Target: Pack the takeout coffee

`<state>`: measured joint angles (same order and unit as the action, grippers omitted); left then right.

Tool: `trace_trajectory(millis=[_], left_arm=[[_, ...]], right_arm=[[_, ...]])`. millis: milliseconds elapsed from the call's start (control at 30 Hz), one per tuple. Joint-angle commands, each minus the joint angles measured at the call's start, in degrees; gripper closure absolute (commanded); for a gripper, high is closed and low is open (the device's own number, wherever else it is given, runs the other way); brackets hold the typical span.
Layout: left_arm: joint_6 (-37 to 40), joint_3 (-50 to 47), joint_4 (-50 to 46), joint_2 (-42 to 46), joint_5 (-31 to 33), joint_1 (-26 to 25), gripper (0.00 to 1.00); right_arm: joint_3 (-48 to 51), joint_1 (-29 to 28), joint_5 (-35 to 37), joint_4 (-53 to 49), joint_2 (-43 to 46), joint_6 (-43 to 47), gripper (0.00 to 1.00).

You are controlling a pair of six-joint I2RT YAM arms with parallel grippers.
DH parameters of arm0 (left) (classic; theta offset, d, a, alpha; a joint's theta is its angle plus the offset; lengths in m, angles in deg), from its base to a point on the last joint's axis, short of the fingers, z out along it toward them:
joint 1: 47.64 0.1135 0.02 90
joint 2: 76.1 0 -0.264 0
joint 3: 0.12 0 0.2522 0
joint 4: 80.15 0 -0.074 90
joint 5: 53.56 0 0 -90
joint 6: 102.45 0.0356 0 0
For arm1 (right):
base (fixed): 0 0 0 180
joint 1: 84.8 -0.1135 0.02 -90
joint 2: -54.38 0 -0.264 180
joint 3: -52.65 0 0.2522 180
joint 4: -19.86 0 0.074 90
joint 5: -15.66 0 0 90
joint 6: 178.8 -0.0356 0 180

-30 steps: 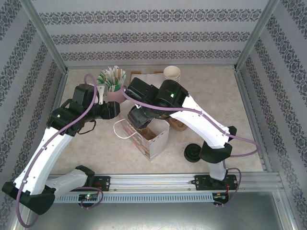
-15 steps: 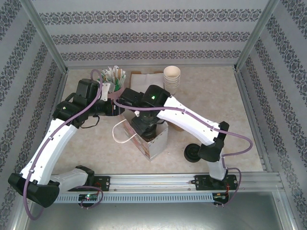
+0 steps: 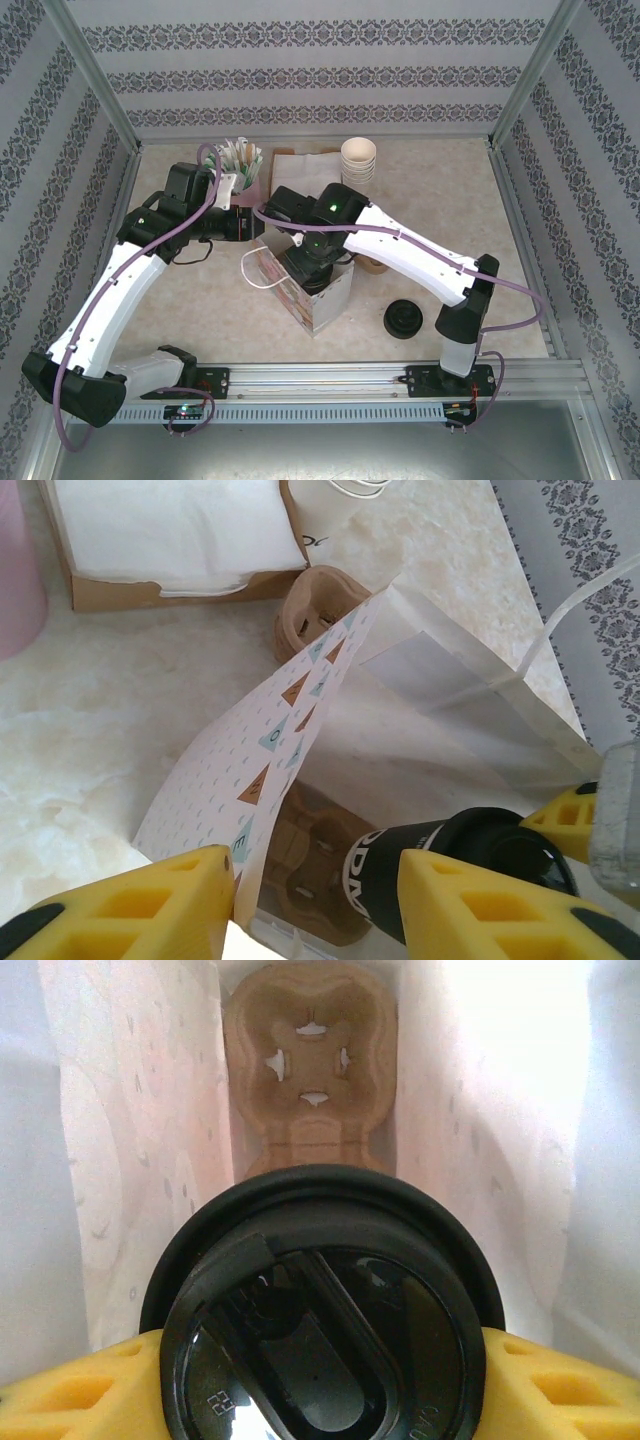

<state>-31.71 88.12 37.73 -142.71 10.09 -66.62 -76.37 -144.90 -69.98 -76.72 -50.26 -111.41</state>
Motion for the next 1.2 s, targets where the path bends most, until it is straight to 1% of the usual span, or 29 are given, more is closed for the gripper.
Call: trace_trajectory(millis=[0,300,633,700,767,833,1033,1167], left_arm=[[0.8,-1.0,1.4,0.2,-2.1,0.7,0.56],[0.7,-1.6,1.3,0.4,-2.6,0.6,0.68],[-0.4,-2.0,1.4,1.4,-1.7,0.7,0.68],[-0.7,-2.0,1.5,1.6,-0.8,0.6,0.67],[-1.1,-1.9,1.6,1.9,0.6,0.6,0.62],[-1.8,-2.0,2.0,2.2,2.0,0.7,0.6],[-3.8,-1.7,3.8,4.2,3.4,0.6,0.46],[-3.9,-1.7,4.1,6.7,7.0,0.7,0.43]], right_arm=[[0.4,0.5,-0.5,1.4,-0.6,-1.0,0.42],[1.3,1.0,0.6,2.0,-2.9,-1.1,0.42],[2.9,1.0,2.0,8.4,-1.2,-1.4,0.43],[3.5,1.0,2.5,10.2,-0.5,-1.2,0.43],[4.3,1.0,2.9,11.8,-0.1,-0.7,0.43],[4.7,1.1,3.6,12.9,-0.2,-0.3,0.43],[6.2,1.7,4.0,15.9,-0.8,0.3,0.43],[7.1,2.0,4.0,17.8,-0.9,0.9,0.44]])
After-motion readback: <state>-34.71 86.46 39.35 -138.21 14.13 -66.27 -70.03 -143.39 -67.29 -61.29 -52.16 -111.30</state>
